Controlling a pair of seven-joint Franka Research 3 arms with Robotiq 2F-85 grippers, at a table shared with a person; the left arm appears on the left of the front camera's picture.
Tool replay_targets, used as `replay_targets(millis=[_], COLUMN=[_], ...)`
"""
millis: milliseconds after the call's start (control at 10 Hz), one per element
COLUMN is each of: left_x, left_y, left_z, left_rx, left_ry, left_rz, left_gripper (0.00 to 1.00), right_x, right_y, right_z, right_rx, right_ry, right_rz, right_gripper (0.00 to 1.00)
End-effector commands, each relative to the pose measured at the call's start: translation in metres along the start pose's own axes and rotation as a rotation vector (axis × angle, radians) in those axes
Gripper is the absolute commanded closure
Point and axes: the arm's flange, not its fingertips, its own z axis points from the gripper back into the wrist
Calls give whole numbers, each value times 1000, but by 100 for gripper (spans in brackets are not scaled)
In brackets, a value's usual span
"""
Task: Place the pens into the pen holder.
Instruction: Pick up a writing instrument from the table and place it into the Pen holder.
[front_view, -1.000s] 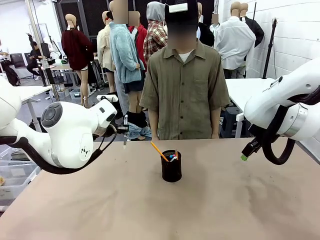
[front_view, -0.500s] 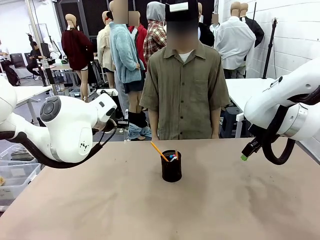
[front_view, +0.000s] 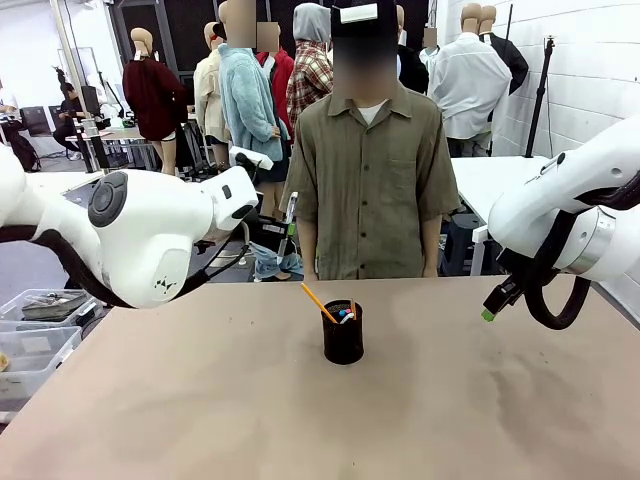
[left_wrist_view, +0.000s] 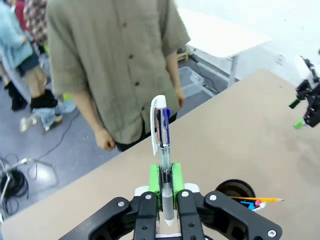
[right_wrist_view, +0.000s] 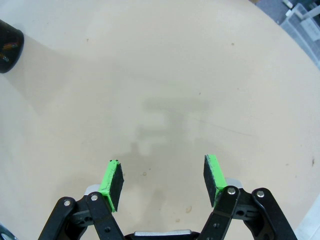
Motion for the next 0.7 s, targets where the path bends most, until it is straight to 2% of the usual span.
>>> replay_targets(millis=[0,200,400,600], left_x=[8,18,19,18], left_y=[33,15,-2,-10], left_z=[27,34,26,25], left_rx=[-119,-274,-401,-472], left_ry=[-142,-238,-210,-220], left_rz=[-44,-76,-103,-85], left_gripper=[100,100,100,100], right_x=[-5,-5,-5,-5], right_y=[-2,-2,-2,-2], right_z=[-3,-3,-3,-3], right_rx=[8,8,8,8], right_ry=[-21,-21,-21,-21], right_rz=[6,6,6,6], right_gripper=[19,19,19,19])
